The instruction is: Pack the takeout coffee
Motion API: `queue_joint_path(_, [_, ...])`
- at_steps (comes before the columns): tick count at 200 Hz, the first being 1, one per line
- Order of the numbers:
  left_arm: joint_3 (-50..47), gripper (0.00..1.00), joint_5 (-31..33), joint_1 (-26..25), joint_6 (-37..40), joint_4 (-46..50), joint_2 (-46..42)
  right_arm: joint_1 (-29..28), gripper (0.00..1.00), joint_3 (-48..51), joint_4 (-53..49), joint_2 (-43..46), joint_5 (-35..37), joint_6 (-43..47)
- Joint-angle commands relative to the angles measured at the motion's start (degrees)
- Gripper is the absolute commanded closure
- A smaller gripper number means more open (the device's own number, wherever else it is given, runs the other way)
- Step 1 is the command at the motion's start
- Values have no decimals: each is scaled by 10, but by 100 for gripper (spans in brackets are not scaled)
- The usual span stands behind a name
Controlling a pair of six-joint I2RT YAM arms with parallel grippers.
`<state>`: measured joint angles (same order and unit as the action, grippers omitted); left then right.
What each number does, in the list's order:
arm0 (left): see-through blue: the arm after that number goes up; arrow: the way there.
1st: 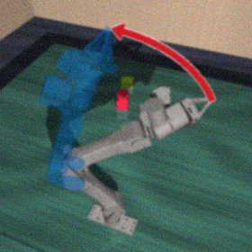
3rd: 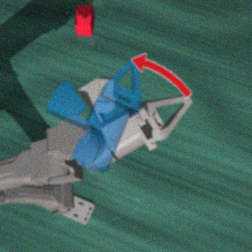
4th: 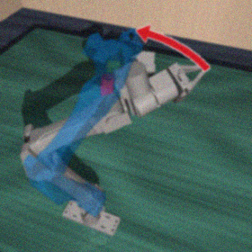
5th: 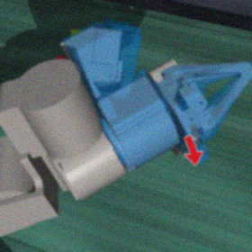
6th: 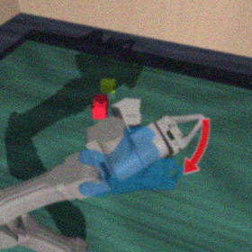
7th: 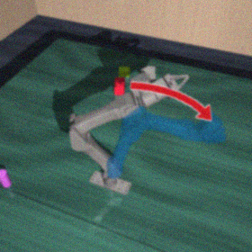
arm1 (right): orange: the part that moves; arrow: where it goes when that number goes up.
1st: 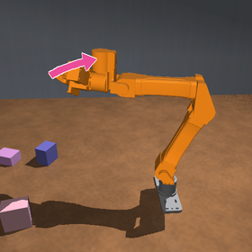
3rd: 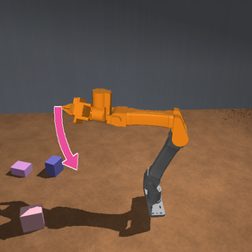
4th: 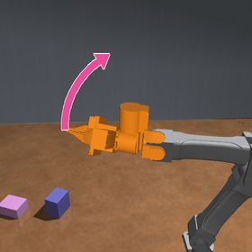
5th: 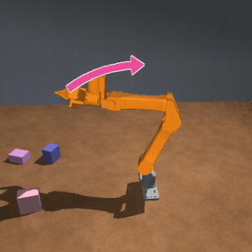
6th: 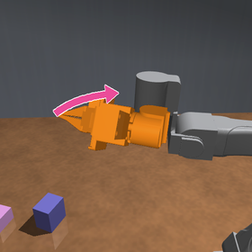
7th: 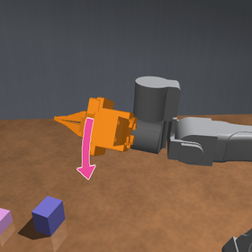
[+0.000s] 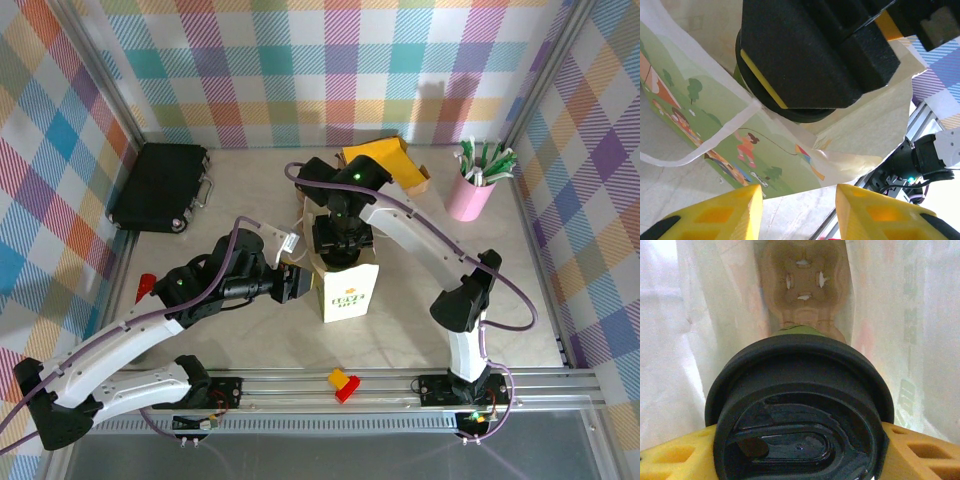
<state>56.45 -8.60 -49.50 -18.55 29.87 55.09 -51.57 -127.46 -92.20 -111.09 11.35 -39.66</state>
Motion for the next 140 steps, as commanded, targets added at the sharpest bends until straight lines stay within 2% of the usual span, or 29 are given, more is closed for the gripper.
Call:
queue_joint_path(1, [-5, 58, -18, -5, 13, -13, -9, -1, 46, 8, -99, -4, 6, 0])
queue_joint_path(41, [-28, 60, -41, -5, -6, -34, -16, 2, 46, 10, -98, -8, 3, 1])
queue_joint_path(140, [-46, 62, -35, -6, -1, -32, -27, 4, 46, 38, -76, -9, -13, -5])
